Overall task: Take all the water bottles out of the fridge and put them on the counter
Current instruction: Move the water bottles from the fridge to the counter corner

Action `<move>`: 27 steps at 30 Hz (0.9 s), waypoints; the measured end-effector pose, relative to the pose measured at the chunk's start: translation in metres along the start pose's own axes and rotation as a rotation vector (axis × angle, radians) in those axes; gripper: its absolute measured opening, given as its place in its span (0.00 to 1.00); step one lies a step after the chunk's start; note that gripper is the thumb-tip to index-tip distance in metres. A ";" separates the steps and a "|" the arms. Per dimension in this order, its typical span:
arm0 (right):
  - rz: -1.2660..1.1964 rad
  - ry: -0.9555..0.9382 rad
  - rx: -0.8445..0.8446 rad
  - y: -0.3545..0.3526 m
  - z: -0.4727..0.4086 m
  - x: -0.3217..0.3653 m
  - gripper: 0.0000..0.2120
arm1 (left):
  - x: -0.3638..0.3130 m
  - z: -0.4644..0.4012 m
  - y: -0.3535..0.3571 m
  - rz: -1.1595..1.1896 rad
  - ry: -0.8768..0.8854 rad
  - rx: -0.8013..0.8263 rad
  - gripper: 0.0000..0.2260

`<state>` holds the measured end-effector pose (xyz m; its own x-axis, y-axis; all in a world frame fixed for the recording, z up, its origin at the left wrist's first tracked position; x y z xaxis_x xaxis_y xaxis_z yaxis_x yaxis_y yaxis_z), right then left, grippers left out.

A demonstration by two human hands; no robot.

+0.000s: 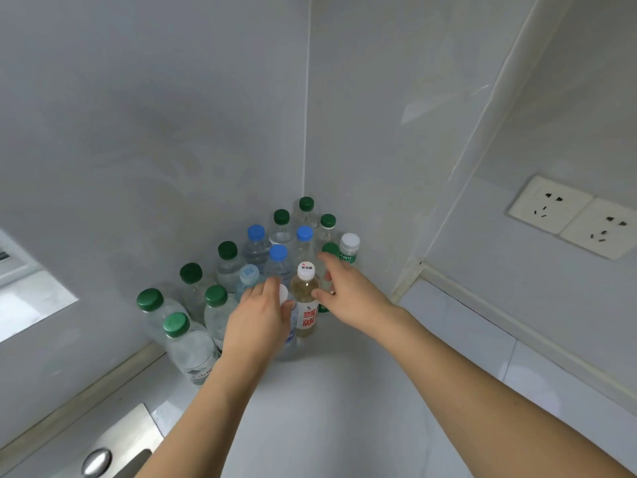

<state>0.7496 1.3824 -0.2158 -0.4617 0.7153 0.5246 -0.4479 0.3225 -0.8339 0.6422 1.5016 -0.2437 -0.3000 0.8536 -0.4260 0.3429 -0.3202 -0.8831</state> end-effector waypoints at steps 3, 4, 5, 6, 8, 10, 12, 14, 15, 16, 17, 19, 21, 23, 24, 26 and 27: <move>-0.032 0.017 -0.063 -0.012 0.020 -0.010 0.32 | -0.012 0.001 -0.011 -0.052 0.090 -0.058 0.20; -0.039 0.026 -0.078 -0.015 0.027 -0.015 0.31 | -0.018 -0.001 -0.013 -0.065 0.142 -0.091 0.19; -0.040 0.036 -0.092 -0.019 0.034 -0.020 0.31 | -0.025 -0.003 -0.013 -0.073 0.203 -0.129 0.18; -0.033 0.050 -0.105 -0.023 0.040 -0.026 0.30 | -0.033 -0.005 -0.011 -0.073 0.263 -0.158 0.17; -0.001 0.085 -0.127 -0.032 0.054 -0.039 0.29 | -0.049 -0.010 -0.006 -0.063 0.359 -0.149 0.16; 0.028 0.126 -0.139 -0.040 0.066 -0.053 0.28 | -0.062 -0.014 0.004 -0.067 0.421 -0.101 0.17; 0.037 0.174 -0.157 -0.048 0.081 -0.069 0.27 | -0.075 -0.015 0.018 -0.070 0.466 -0.035 0.18; 0.042 0.225 -0.174 -0.058 0.096 -0.086 0.27 | -0.091 -0.013 0.028 -0.048 0.487 0.027 0.18; 0.039 0.252 -0.183 -0.062 0.105 -0.094 0.27 | -0.101 -0.012 0.032 -0.039 0.499 0.052 0.19; 0.031 0.283 -0.190 -0.067 0.114 -0.103 0.27 | -0.113 -0.010 0.036 -0.033 0.512 0.083 0.19; 0.022 0.308 -0.197 -0.071 0.124 -0.111 0.27 | -0.124 -0.007 0.040 -0.028 0.528 0.107 0.19; 0.009 0.352 -0.212 -0.077 0.144 -0.126 0.26 | -0.149 -0.002 0.046 -0.017 0.577 0.130 0.19; -0.007 0.400 -0.231 -0.083 0.171 -0.144 0.26 | -0.179 0.008 0.053 -0.008 0.620 0.159 0.19; -0.026 0.446 -0.254 -0.091 0.199 -0.161 0.25 | -0.208 0.020 0.060 -0.019 0.650 0.194 0.20; -0.036 0.470 -0.272 -0.095 0.216 -0.170 0.25 | -0.224 0.028 0.064 -0.022 0.669 0.210 0.20; -0.048 0.514 -0.309 -0.104 0.249 -0.188 0.25 | -0.255 0.046 0.070 -0.026 0.708 0.240 0.21; -0.057 0.545 -0.332 -0.110 0.275 -0.200 0.25 | -0.279 0.060 0.074 -0.027 0.739 0.258 0.21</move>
<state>0.6809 1.0336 -0.1824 0.0503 0.8758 0.4801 -0.1588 0.4816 -0.8619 0.6979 1.2157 -0.2019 0.3966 0.8855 -0.2419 0.0990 -0.3032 -0.9478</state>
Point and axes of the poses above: each hand's wrist, its own z-axis away from the middle knuckle, its own y-axis out of the palm, x = y × z, the point moved 3 cm from there along -z, towards the middle knuckle, and after that the axes turned 7 degrees about y, right-handed, at the moved point
